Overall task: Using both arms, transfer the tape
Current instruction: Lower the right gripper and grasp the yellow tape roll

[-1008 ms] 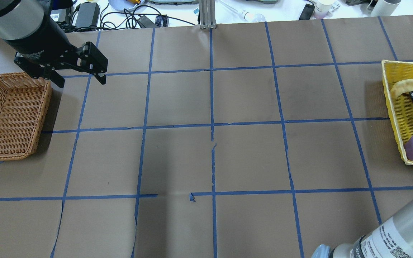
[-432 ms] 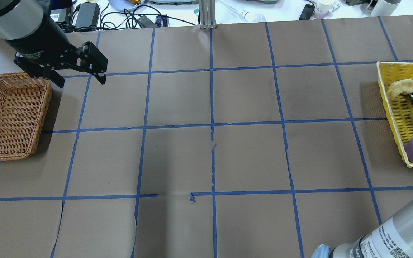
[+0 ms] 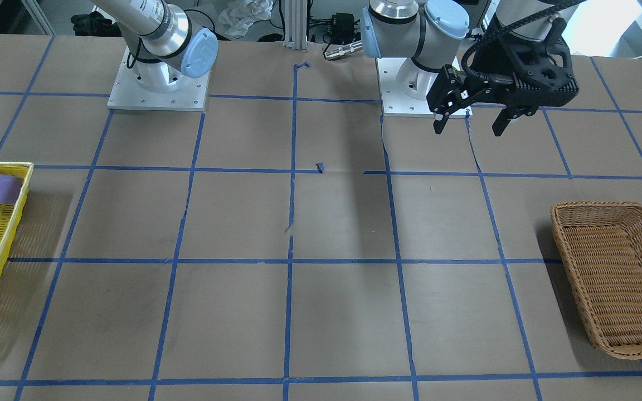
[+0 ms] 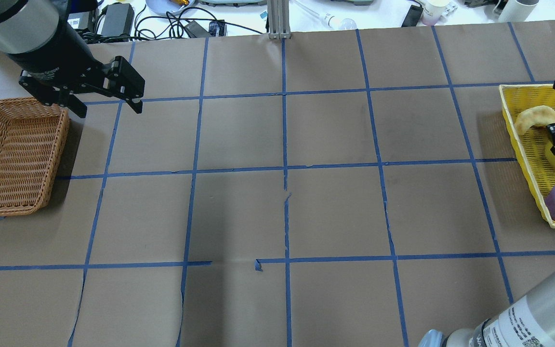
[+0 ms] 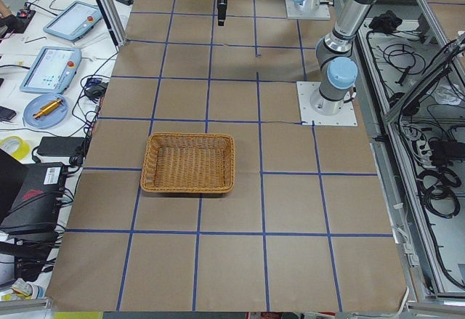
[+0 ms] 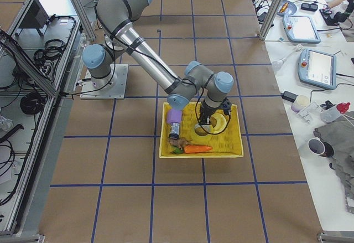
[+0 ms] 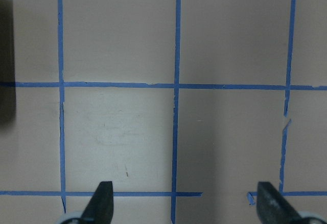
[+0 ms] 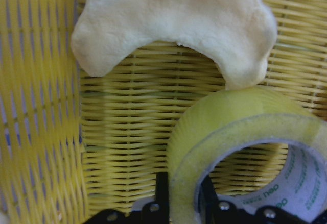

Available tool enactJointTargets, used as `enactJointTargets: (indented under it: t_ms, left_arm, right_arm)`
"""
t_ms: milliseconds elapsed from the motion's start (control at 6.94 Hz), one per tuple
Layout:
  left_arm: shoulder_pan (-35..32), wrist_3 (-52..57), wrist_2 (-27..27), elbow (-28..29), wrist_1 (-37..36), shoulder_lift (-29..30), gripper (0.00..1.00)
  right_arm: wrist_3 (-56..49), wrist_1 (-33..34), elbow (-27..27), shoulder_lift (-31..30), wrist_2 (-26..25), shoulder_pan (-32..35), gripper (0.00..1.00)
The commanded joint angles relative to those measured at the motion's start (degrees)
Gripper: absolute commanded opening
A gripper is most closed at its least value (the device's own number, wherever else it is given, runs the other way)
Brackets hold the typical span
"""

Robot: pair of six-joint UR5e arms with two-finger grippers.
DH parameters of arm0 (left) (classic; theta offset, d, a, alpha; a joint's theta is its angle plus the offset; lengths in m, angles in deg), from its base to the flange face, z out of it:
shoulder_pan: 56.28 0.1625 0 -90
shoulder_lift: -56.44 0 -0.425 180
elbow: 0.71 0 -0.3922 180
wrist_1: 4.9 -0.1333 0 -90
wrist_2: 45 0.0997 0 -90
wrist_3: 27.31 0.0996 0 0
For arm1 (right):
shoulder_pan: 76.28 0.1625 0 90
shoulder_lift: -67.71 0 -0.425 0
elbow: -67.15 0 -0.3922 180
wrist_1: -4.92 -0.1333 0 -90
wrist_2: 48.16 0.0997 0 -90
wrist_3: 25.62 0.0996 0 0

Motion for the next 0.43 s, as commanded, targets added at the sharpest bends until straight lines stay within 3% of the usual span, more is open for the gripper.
enactJointTargets:
  t_ms: [0, 288]
  left_arm:
    - [0.0, 0.0, 0.0, 0.0, 0.0, 0.0, 1.00]
    - [0.0, -0.1, 0.0, 0.0, 0.0, 0.0, 1.00]
  right_arm:
    - [0.4, -5.8, -0.3, -4.2, -0.4, 0.2, 0.00]
    - [2.1, -5.7, -1.3, -9.1, 0.3, 5.5, 0.00]
